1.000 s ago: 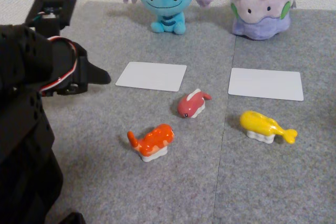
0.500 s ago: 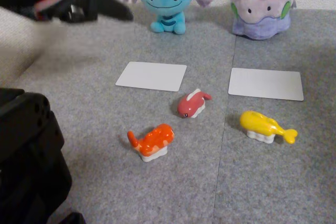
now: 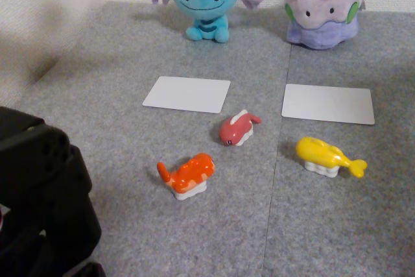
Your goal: Wooper wants to eat egg sudhi, and Goomy wants to eat shrimp sushi
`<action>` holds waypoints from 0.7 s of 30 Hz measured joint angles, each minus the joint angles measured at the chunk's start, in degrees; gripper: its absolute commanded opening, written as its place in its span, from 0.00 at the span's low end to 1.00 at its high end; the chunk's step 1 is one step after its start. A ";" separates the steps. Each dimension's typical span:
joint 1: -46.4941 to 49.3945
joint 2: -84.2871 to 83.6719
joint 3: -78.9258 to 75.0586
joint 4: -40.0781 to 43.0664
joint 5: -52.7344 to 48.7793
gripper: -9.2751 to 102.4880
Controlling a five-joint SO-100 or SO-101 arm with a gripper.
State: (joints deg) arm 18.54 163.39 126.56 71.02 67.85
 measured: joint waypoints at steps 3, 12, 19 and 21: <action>3.08 -1.93 -0.26 0.88 -5.45 0.34; 15.21 -21.18 -2.55 -1.76 -27.77 0.34; 20.04 -39.46 -12.83 1.49 -39.73 0.34; 20.65 -45.26 -16.88 4.92 -44.65 0.34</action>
State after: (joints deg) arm 39.20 118.12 109.69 75.94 23.20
